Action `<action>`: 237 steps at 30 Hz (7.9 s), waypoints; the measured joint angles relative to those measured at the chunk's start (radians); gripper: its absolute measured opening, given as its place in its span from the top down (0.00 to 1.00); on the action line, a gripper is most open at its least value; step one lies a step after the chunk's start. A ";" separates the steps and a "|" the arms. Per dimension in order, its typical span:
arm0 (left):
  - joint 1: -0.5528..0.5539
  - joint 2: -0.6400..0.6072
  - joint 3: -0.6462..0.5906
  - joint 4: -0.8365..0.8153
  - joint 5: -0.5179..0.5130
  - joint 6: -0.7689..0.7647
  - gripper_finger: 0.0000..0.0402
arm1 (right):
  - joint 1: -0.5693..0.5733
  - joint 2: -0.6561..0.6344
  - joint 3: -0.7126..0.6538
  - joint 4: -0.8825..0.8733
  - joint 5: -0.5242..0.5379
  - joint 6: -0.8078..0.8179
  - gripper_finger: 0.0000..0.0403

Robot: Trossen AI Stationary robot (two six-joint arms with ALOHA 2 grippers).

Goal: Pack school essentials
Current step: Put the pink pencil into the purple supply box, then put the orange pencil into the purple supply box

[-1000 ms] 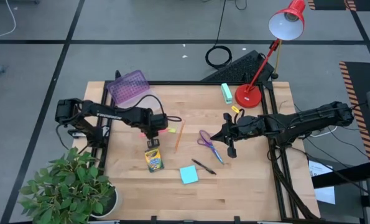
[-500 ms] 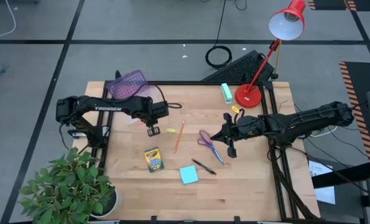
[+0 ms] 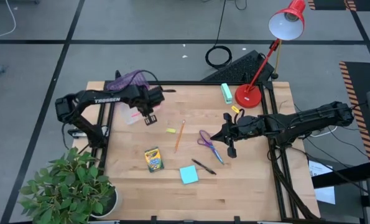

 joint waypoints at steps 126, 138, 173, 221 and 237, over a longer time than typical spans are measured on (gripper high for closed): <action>-0.533 -0.119 -0.143 0.621 -0.167 -0.344 0.62 | 0.000 0.000 0.000 0.008 0.001 -0.054 1.00; -0.538 0.110 -0.143 0.862 -0.177 -0.234 0.32 | 0.000 0.000 0.001 0.001 0.001 -0.105 1.00; -0.763 0.338 -0.032 0.814 -0.452 -0.753 0.30 | 0.000 0.000 0.001 0.003 0.001 -0.051 1.00; -0.695 0.482 0.092 0.460 -0.389 -0.959 0.61 | 0.000 0.000 0.000 -0.002 0.001 -0.051 1.00; -0.693 0.486 0.089 0.455 -0.405 -0.924 0.83 | 0.000 0.000 0.000 -0.005 0.000 -0.052 1.00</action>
